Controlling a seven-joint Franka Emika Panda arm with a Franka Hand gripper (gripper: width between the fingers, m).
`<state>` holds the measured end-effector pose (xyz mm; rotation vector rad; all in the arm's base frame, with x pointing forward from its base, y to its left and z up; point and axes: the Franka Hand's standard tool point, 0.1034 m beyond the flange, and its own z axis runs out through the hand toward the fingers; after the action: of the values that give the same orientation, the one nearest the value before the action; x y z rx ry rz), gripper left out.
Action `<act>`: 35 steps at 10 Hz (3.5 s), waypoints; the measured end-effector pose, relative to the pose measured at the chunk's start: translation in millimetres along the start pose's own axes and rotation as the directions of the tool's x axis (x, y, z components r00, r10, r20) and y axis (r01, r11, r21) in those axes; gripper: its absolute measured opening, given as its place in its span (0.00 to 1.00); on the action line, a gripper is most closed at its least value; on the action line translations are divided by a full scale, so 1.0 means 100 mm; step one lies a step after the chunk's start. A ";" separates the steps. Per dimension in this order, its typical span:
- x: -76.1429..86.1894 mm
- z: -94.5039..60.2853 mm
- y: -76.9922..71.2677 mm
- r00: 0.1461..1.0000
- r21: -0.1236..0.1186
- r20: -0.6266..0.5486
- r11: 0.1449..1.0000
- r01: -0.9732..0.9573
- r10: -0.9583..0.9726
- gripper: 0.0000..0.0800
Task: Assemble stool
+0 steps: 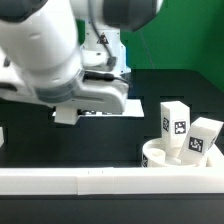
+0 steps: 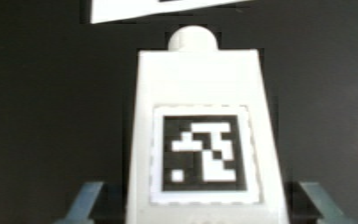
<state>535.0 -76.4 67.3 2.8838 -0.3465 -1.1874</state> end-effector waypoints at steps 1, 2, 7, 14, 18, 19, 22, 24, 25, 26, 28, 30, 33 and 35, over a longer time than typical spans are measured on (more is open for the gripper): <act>0.01 -0.10 -0.04 1.000 0.001 -0.019 1.000 -0.001 0.001 0.42; 0.04 -0.09 -0.02 1.000 0.000 -0.027 1.000 -0.003 0.003 0.42; 0.09 -0.33 -0.25 0.937 0.047 -0.350 0.999 0.005 0.012 0.42; 0.15 -0.71 -0.59 0.440 0.071 -0.896 0.997 0.026 0.052 0.42; 0.11 -0.69 -0.78 0.382 0.057 -0.924 0.997 0.045 0.036 0.42; 0.11 -0.69 -0.81 0.381 0.060 -0.924 0.997 0.047 0.038 0.42; 0.10 -0.81 -1.37 0.357 0.078 -0.933 0.994 0.081 0.045 0.42; 0.14 -0.79 -1.44 0.345 0.062 -0.938 0.994 0.087 0.028 0.42; 0.14 -0.80 -1.43 0.345 0.063 -0.938 0.994 0.086 0.029 0.42; 0.15 -0.79 -1.43 0.346 0.062 -0.938 0.994 0.086 0.029 0.42; 0.16 -0.75 -1.44 0.350 0.058 -0.936 0.995 0.084 0.025 0.42; 0.21 -0.70 -1.43 0.347 0.051 -0.938 0.995 0.081 0.020 0.42; 0.21 -0.70 -1.43 0.335 0.050 -0.942 0.995 0.082 0.020 0.42; 0.22 -0.71 -1.44 0.323 0.048 -0.946 0.995 0.083 0.019 0.42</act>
Offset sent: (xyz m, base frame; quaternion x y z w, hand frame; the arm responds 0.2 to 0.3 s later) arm 0.0000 0.0000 0.0000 0.0000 0.0000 0.0000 1.0000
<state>628.1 53.9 90.1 3.0084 -0.2700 0.7199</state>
